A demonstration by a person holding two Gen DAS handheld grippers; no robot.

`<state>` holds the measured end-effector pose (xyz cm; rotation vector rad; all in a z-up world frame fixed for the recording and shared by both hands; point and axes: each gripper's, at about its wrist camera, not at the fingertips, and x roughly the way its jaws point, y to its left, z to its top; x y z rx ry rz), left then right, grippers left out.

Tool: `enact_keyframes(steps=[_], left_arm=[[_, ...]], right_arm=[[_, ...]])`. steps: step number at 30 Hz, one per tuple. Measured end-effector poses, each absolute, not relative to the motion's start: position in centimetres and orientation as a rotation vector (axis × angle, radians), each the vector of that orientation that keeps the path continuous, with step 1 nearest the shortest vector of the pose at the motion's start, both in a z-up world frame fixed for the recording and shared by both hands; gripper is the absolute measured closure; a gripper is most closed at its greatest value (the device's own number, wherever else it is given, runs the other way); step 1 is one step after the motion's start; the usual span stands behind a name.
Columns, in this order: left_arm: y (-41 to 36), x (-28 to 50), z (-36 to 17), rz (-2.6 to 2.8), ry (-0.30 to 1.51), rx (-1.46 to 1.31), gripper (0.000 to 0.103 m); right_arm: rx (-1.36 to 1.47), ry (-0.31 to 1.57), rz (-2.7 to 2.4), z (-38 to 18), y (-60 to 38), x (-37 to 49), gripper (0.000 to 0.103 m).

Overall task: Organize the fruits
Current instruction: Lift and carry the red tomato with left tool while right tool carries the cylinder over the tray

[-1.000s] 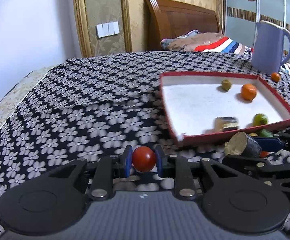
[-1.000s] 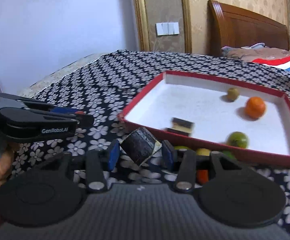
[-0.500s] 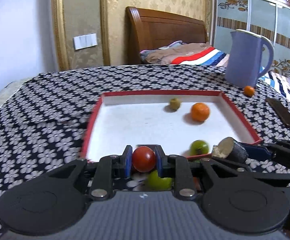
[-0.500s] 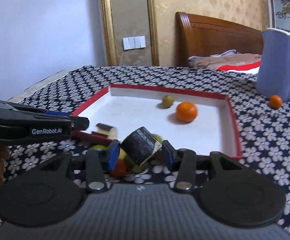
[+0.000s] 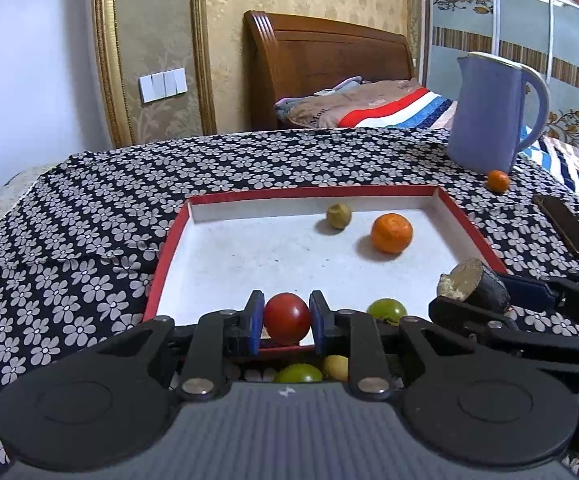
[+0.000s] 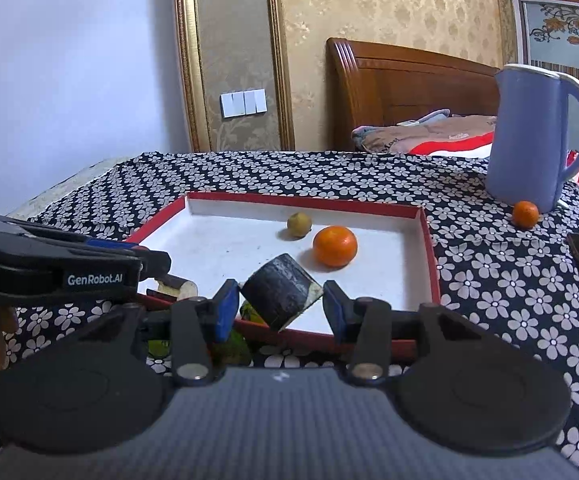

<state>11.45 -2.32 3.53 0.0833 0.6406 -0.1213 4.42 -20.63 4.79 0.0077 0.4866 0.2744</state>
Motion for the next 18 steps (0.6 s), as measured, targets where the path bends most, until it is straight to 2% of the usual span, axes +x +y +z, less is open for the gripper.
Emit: enact_keyframes(steps=[18], left_arm=[[-1.6, 15.9, 3.0, -0.004, 0.673, 0.103, 0.079]], right_arm=[[-0.04, 0.486, 0.261, 5.7, -20.3, 6.5, 0.059]])
